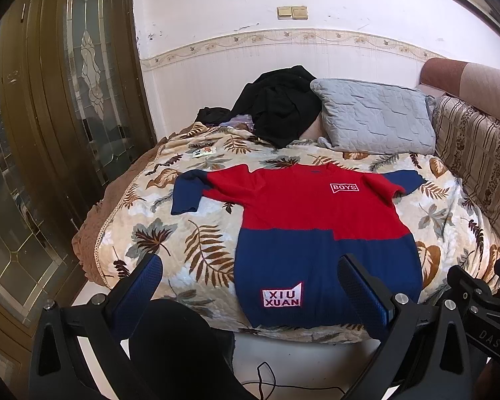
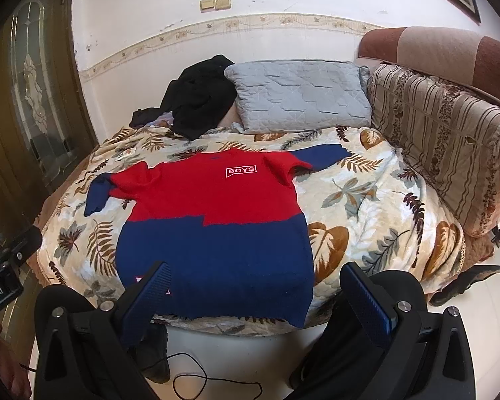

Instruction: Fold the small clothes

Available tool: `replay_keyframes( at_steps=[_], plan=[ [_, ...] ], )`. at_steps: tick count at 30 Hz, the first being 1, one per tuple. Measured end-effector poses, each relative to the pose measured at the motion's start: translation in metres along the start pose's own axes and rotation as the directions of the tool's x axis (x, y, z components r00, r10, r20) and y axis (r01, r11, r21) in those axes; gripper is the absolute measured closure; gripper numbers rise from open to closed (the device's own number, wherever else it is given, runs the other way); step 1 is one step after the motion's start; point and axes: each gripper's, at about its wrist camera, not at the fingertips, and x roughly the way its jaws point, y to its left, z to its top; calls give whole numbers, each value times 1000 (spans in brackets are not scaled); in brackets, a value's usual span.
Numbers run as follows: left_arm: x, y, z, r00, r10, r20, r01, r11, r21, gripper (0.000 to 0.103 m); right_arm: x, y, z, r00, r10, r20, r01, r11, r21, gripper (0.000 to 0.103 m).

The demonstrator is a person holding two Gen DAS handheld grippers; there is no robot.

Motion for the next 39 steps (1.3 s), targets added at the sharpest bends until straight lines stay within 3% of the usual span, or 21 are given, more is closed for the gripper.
replay_keyframes(
  at_steps=[39],
  plan=[
    [16,-8,10,1000,-13,-20,14,1000,14,0,15,1,9,999,-28,-20,28,1000,3,0]
  ],
)
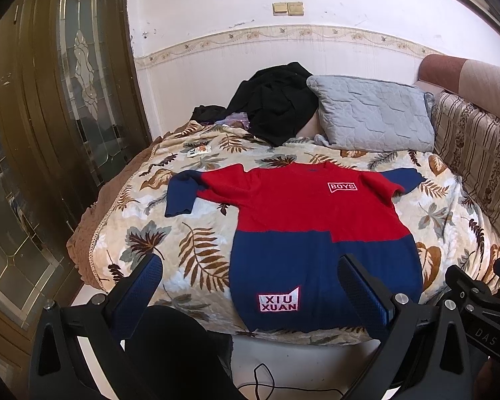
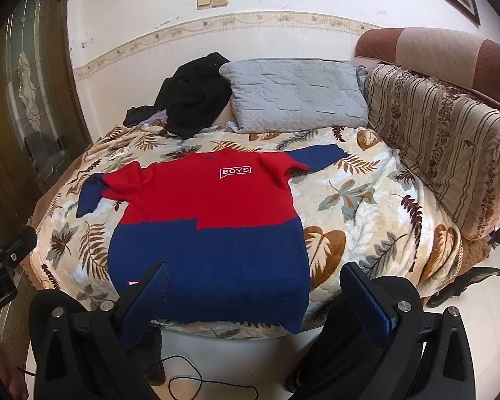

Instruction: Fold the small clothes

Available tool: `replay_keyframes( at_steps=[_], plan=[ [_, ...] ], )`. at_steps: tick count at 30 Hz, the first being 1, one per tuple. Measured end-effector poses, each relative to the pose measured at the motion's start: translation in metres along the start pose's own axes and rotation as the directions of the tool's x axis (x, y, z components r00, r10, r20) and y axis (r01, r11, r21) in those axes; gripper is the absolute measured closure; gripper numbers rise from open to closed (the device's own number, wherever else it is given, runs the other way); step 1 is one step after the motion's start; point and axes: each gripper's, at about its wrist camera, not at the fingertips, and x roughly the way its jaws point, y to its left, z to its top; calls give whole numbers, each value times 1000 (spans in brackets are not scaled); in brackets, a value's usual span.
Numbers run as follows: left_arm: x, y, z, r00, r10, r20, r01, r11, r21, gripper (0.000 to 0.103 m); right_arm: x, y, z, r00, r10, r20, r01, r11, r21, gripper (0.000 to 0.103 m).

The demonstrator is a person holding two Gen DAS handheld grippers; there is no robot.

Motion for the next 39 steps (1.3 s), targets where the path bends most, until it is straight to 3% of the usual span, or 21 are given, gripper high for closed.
replay_keyframes(
  at_steps=[10,13,15,18,26,28,32,33,36,39],
  plan=[
    [32,-2,11,1000,9,-26,-9,1000,1,0,25,-13,7,999,-28,-27,29,999,33,0],
    [48,-7,17,998,-34,-61,35,999,16,0,33,-17,9,999,-31,-38,33,999,42,0],
    [70,-12,27,990,-85,-114,88,996,19,0,44,-18,12,998,-27,-54,29,999,36,0],
    [115,-21,42,980,-102,-173,107,994,22,0,66,-31,23,996,23,-85,-17,997,77,0],
    [261,-35,71,958,-26,-284,26,1000,-6,0,160,-108,86,995,88,-45,-73,962,262,0],
    [295,-39,75,948,-58,-312,52,998,-26,0,198,-132,105,994,95,-46,-76,948,309,0],
    [355,-48,69,900,-121,-418,117,992,-35,0,288,-169,137,978,175,-117,-111,901,419,0],
    [364,-50,65,895,-114,-431,114,993,-27,0,301,-175,140,975,188,-120,-117,889,442,0],
    [380,-52,60,897,-69,-437,81,997,8,0,351,-198,154,968,233,-97,-143,824,548,0],
    [387,-54,62,915,-47,-400,62,998,25,0,391,-226,167,970,237,-59,-146,756,638,2]
  ],
)
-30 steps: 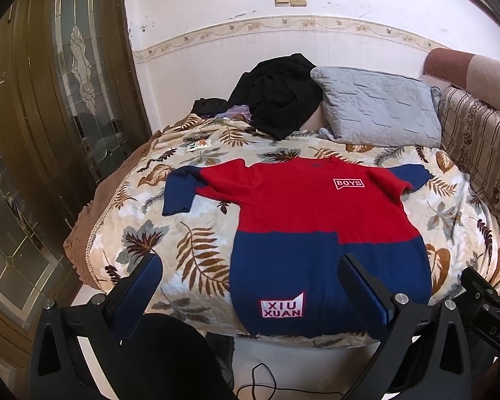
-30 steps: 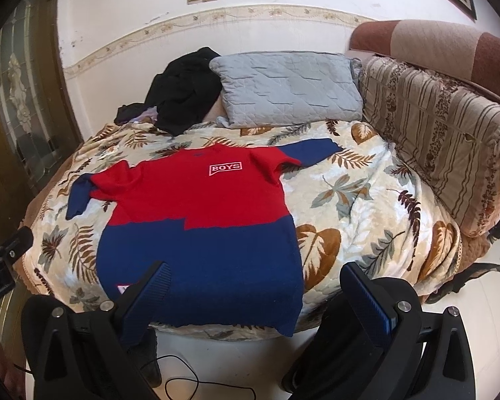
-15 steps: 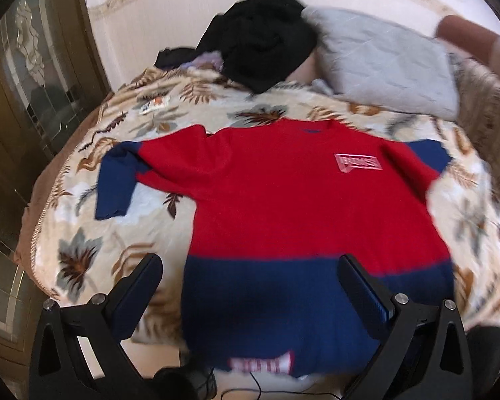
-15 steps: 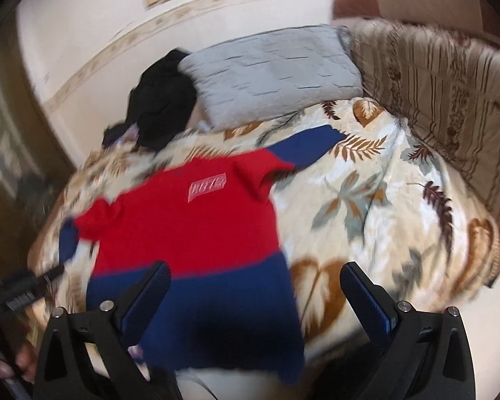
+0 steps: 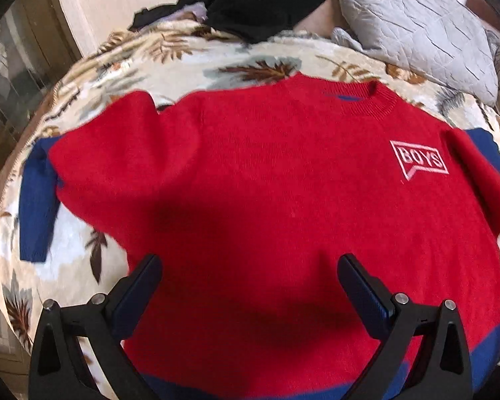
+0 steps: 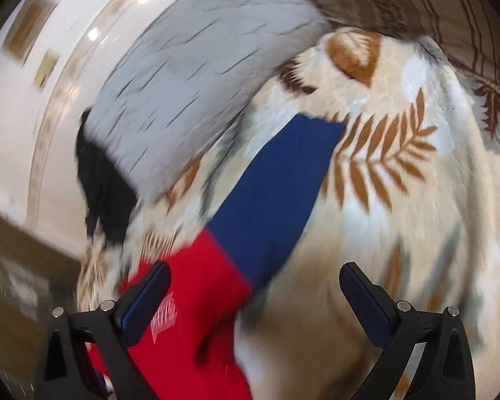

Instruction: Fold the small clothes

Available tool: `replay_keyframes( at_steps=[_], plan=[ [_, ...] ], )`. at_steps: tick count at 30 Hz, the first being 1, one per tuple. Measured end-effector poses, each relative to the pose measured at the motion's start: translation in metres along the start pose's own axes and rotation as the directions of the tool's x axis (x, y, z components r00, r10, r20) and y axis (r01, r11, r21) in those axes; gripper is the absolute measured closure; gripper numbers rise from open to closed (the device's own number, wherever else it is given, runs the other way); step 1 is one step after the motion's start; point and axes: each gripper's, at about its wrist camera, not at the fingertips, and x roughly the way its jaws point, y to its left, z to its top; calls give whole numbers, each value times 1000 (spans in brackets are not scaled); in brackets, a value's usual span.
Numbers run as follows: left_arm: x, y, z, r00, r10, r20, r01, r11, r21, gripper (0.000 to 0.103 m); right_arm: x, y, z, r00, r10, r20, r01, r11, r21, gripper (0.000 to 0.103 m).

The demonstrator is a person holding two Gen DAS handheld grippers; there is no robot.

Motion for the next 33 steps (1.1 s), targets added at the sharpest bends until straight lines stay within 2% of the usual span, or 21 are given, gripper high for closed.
replay_keyframes(
  at_steps=[2,5,9,10,12,14,17,20,22,26,29,33],
  plan=[
    [3,-3,3,1000,14,16,-14,1000,16,0,11,-12,15,999,30,12,-31,998,60,12],
    [7,-2,6,1000,6,23,-6,1000,11,0,34,-34,38,997,74,7,-74,984,164,21],
    [14,-2,15,999,-5,34,5,1000,2,0,60,-43,55,999,54,-7,-52,981,186,28],
    [15,-2,16,999,-6,40,6,1000,3,0,64,-44,58,998,64,-3,-62,980,190,33],
    [17,-2,17,999,-12,42,12,1000,3,0,73,-47,66,998,55,0,-54,980,189,45],
    [20,-1,19,999,-12,43,12,1000,-1,0,80,-51,70,998,59,13,-60,979,194,75],
    [24,3,20,1000,-17,25,18,1000,-17,0,90,-52,72,998,58,6,-58,986,158,92],
    [17,10,20,999,-12,49,14,999,-38,0,80,-39,73,992,121,29,-124,983,137,95],
    [8,14,21,997,-2,78,5,999,-43,0,63,-15,71,983,175,56,-179,980,85,95],
    [-14,30,22,991,5,134,4,998,-68,0,25,44,51,949,307,76,-306,952,-18,95],
    [-25,48,22,988,14,152,2,995,-104,0,8,94,26,916,397,54,-393,916,-74,95],
    [-37,73,18,979,89,184,-64,988,-140,0,9,156,-27,873,486,-40,-488,866,-112,95]
  ],
)
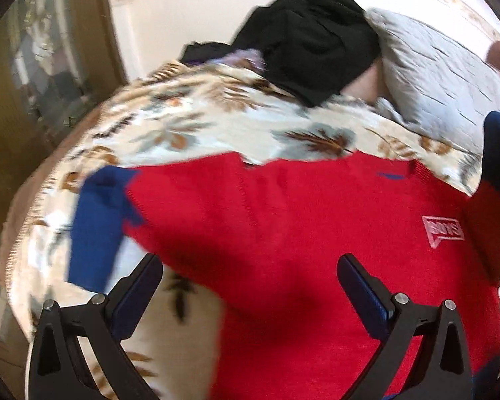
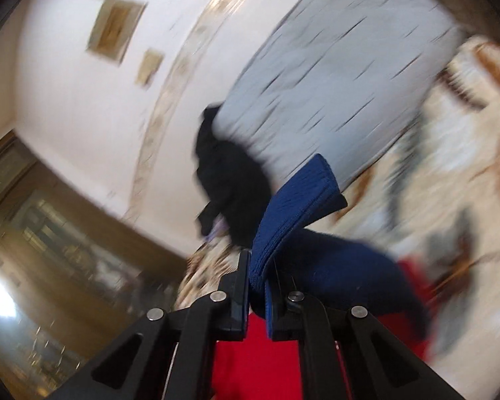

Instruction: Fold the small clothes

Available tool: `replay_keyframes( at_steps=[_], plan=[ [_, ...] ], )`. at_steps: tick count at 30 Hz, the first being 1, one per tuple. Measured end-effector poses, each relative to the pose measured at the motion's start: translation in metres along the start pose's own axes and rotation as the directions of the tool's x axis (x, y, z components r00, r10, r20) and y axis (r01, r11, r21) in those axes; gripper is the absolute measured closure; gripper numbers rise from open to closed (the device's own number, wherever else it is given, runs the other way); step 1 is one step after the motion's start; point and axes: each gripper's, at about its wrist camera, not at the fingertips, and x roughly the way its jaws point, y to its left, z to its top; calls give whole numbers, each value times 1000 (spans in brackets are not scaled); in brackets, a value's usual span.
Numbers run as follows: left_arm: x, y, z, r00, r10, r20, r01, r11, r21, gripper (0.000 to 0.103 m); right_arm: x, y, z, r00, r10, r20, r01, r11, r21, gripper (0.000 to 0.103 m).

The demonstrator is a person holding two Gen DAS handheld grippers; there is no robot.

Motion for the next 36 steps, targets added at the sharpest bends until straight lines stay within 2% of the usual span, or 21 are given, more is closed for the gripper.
replay_keyframes(
  at_steps=[3,5,8,10,12,13,14,15,17,18,20,23,26,28,29,31,33,34,36],
  plan=[
    [-4,23,0,1000,14,3,-14,999,-41,0,46,35,-46,995,22,-102,-25,999,-30,95],
    [-4,39,0,1000,20,-8,-20,997,-74,0,73,49,-74,988,18,-152,-25,999,-46,91],
    [-5,60,-2,999,27,-17,-29,993,-118,0,112,69,-120,975,-54,-216,30,993,-113,91],
    [-6,73,-4,999,31,-20,-34,989,-141,0,134,70,-141,958,-63,-280,32,993,-117,86],
    [-7,81,-6,999,24,-23,-27,987,-161,0,150,69,-162,925,-67,-373,34,995,-94,71],
    [-7,84,-6,1000,15,-23,-18,984,-174,0,153,68,-169,910,-45,-412,20,998,-65,56],
    [-7,86,-6,1000,0,-20,-4,982,-189,0,151,68,-173,903,-25,-428,6,999,-44,33],
    [-8,87,-7,1000,-16,-17,12,980,-201,0,142,68,-173,908,-12,-420,-5,999,-39,27],
    [-7,85,-6,998,-70,-10,66,971,-230,0,118,66,-167,931,-32,-365,-1,996,-87,27],
    [-7,81,-6,995,-100,-11,95,967,-235,0,108,65,-161,937,-68,-343,26,991,-128,27],
    [-5,73,-4,994,-101,-37,91,972,-217,0,85,56,-147,938,-175,-298,121,974,-191,30],
    [2,69,-5,996,-17,-86,0,982,-187,0,51,34,-131,926,-287,-245,225,941,-252,35],
    [3,87,-10,994,51,-96,-70,975,-212,0,22,9,-120,889,-428,-164,360,873,-329,35],
    [3,110,-17,991,54,-125,-86,959,-269,0,20,-8,-112,863,-488,-126,422,837,-348,35],
    [4,122,-20,989,49,-139,-90,949,-302,0,23,-12,-108,858,-499,-123,432,830,-353,35],
    [5,152,-28,985,62,-163,-121,916,-383,0,37,-33,-105,822,-542,-173,455,809,-372,35],
    [3,175,-32,979,99,-176,-167,887,-430,0,49,-51,-106,792,-562,-239,470,811,-348,35],
    [1,191,-36,977,117,-177,-188,867,-461,0,48,-53,-106,794,-559,-237,471,814,-341,35],
    [-4,214,-42,979,110,-170,-183,839,-512,0,38,-40,-100,835,-513,-200,434,837,-334,35]
  ],
)
